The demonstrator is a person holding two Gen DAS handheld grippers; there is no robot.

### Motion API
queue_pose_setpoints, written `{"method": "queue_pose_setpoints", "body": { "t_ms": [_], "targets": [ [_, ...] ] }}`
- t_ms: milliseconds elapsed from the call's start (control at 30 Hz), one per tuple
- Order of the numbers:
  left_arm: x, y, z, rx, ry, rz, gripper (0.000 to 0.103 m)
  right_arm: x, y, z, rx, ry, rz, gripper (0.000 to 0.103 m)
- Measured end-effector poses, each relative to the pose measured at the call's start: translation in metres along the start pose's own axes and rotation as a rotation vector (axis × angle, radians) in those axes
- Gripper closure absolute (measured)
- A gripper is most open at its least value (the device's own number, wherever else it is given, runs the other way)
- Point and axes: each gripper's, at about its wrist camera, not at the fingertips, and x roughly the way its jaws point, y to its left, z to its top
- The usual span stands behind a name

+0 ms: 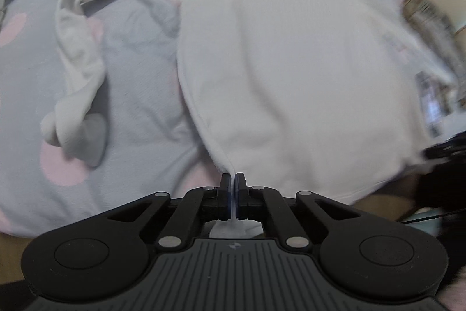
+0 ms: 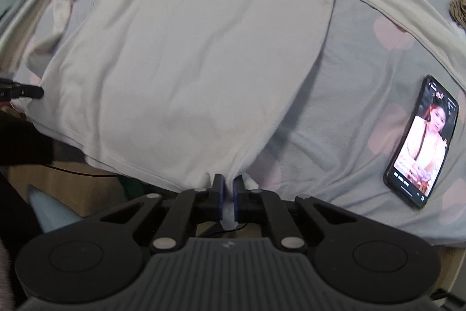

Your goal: Fold clothes

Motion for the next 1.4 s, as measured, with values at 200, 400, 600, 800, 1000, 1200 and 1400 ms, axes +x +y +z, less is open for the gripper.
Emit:
{"method": "queue_pose_setpoints", "body": {
  "t_ms": [200, 400, 600, 800, 1000, 1200, 1400],
  "targets": [
    [-0.061, 0.010, 0.015, 0.010, -0.035, -0.019, 0.103, -0.041, -0.004, 0.004, -0.134, 0.027, -0.079, 0.097],
    [-0.076, 0.013, 0.012, 0.070, 0.038, 0.020, 0.103, -0.062, -0.028, 0.001, -0.165, 0.120, -0.116, 0.098],
    [-0.025, 0.012, 0.001, 0.133, 0.181, 0.105, 0.103, -0.006, -0.010, -0.012, -0.245, 0.237, -0.143, 0.098],
    [0.028, 0.005, 0.003, 0.229, 0.287, 0.207, 0.103, 0.050, 0.025, -0.017, -0.401, 0.311, -0.240, 0.097],
    [0.053, 0.017, 0.008, 0.163, 0.332, 0.213, 0.101, 0.070, 0.024, -0.017, -0.405, 0.330, -0.256, 0.091],
    [0.038, 0.014, 0.012, 0.134, 0.304, 0.116, 0.064, 0.055, 0.021, -0.012, -0.384, 0.268, -0.235, 0.063],
    [0.012, -0.004, 0.023, 0.156, 0.240, 0.097, 0.062, 0.034, 0.025, -0.008, -0.407, 0.200, -0.253, 0.052]
  ]
}}
